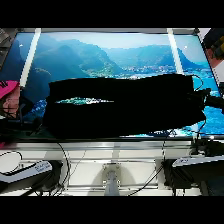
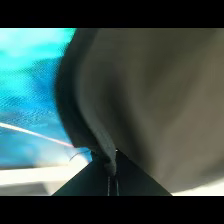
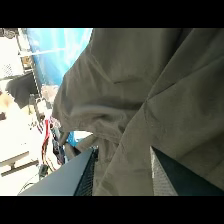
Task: Fold the clothes and pants, and hang the long-sleeved shirts on hangers.
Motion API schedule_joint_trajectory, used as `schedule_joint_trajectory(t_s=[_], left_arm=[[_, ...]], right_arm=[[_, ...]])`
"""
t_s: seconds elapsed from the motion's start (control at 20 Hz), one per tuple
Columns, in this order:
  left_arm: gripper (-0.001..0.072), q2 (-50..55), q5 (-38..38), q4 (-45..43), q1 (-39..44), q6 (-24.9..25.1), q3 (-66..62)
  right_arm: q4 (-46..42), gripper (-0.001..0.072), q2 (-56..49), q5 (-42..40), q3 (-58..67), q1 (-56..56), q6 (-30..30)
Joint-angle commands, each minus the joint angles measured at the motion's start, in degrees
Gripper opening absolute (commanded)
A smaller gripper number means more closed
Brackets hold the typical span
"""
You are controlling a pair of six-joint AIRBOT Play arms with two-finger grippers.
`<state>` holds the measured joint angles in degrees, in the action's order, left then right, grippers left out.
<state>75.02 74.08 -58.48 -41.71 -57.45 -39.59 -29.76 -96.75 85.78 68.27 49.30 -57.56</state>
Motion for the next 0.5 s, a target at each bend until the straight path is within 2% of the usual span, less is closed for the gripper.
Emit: schedule_joint_trajectory(t_s=[0.0,0.15,0.3,0.4,0.45], left_arm=[[0.0001,-3.0,7.2,3.4,0.3,0.0,-1.6],[0.0001,-8.1,6.9,7.2,0.3,0.0,-1.6],[0.0002,-10.4,6.9,14.9,0.3,0.1,-1.6],[0.0002,-10.3,6.4,17.9,0.3,0.1,-1.6],[0.0002,-10.2,6.1,18.1,0.3,0.1,-1.5]], right_arm=[[-1.9,0.0382,0.0,-0.3,0.1,0.9,-0.2],[-11.0,0.0383,0.0,-0.3,0.6,3.8,-6.2],[-19.9,0.0383,0.0,-0.3,0.9,7.8,-13.3],[-22.5,0.0386,0.0,0.3,0.9,10.3,-16.9],[-23.1,0.0414,0.0,0.7,0.9,11.2,-18.4]])
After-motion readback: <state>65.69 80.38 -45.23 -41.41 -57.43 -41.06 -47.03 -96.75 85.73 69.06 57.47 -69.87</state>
